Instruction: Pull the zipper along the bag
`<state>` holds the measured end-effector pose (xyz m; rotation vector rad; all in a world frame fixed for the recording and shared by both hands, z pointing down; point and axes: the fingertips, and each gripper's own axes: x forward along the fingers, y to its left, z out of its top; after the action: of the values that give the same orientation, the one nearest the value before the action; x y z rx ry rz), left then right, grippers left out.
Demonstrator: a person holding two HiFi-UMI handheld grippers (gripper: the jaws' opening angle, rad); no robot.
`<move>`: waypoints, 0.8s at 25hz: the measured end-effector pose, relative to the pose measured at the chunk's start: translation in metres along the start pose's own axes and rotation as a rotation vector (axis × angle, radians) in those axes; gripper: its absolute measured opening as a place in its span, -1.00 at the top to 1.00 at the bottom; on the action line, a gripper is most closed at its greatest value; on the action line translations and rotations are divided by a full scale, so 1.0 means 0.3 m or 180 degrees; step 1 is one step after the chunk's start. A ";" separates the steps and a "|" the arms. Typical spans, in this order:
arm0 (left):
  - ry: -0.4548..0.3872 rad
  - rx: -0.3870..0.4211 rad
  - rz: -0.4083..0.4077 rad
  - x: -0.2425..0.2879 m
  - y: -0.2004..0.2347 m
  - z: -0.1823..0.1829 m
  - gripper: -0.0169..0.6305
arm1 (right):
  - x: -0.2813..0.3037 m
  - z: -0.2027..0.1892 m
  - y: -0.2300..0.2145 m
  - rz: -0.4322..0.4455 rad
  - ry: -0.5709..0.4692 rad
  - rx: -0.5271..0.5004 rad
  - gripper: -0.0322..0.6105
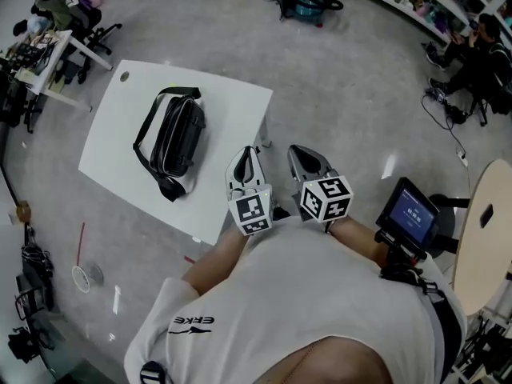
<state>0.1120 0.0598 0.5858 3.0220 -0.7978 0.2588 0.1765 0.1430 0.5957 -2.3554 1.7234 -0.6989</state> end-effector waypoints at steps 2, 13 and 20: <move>-0.0028 -0.0028 0.0146 0.029 0.090 -0.014 0.94 | 0.093 0.007 0.025 0.0096 0.0007 -0.0059 0.89; -0.0044 -0.0339 0.1091 -0.057 0.479 0.047 0.94 | 0.360 0.114 0.259 0.0659 0.0178 -0.0252 0.89; -0.0007 -0.0477 0.1653 -0.099 0.658 0.032 0.94 | 0.538 0.136 0.387 0.1085 0.0342 -0.0434 0.89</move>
<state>-0.0088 -0.0978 0.5642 2.6249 -1.5154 0.1836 0.1324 -0.0523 0.5619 -2.0536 2.2101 -0.6778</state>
